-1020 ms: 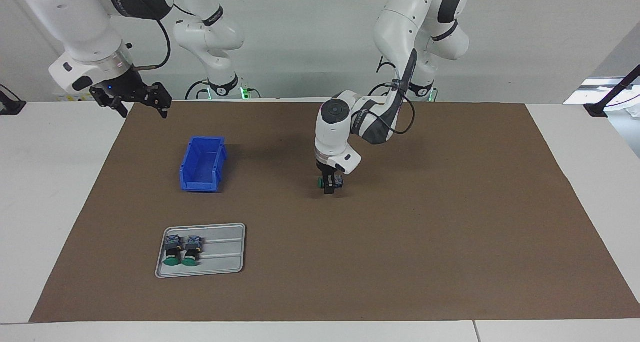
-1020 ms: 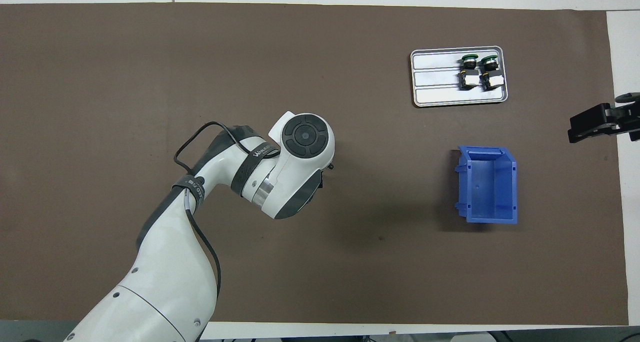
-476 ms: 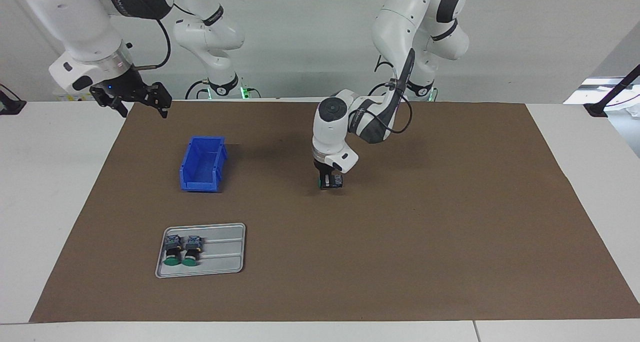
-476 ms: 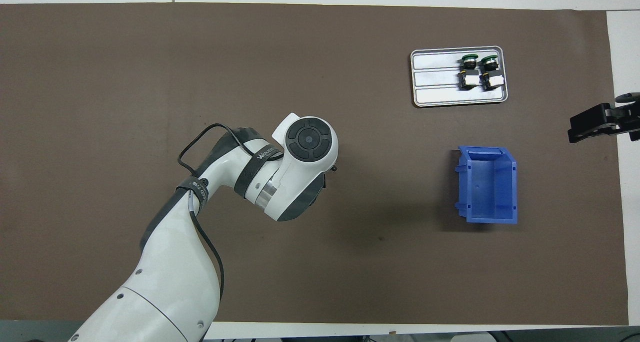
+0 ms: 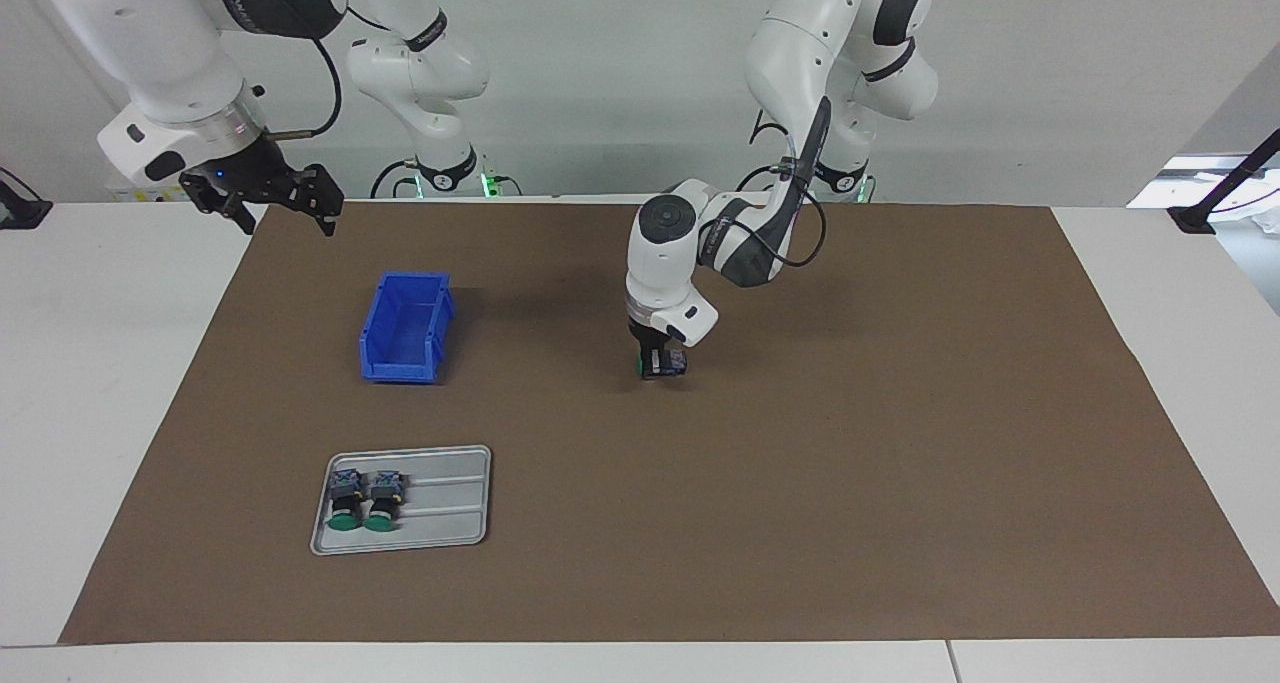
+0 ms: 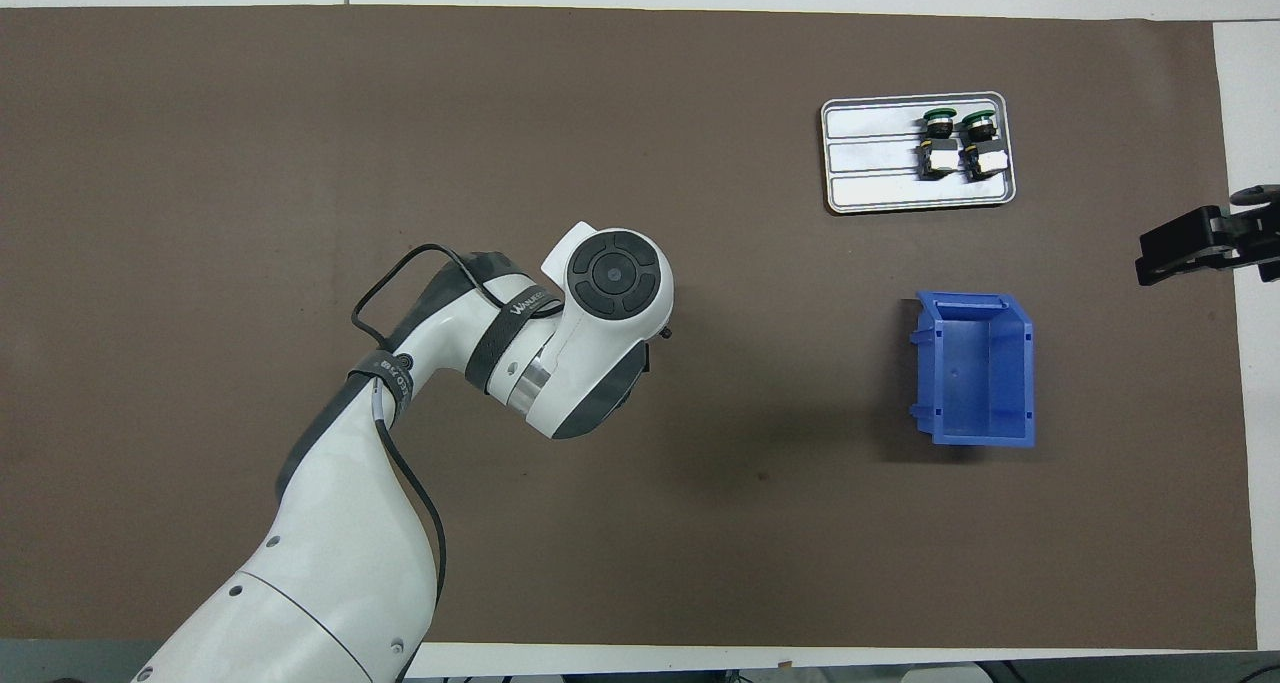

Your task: Place and press button with both arms

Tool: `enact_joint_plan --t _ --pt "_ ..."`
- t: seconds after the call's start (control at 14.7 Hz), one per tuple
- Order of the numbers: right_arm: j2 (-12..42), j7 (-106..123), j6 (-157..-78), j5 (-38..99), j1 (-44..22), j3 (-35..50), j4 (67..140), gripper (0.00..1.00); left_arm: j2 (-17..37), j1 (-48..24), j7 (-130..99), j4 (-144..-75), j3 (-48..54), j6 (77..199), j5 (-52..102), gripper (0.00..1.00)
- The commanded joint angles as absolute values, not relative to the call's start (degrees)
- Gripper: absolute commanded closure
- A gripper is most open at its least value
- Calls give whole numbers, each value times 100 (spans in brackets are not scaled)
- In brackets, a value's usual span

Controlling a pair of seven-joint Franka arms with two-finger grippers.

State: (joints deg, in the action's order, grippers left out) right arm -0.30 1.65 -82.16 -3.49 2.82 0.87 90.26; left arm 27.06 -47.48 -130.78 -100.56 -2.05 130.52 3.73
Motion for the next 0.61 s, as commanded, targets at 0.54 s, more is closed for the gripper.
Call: enact_joint_plan --t 0.54 --pt "-158 229 -8200 -316 281 70 9167 1 1406 -4219 -12016 -10837 -229 12752 999 79"
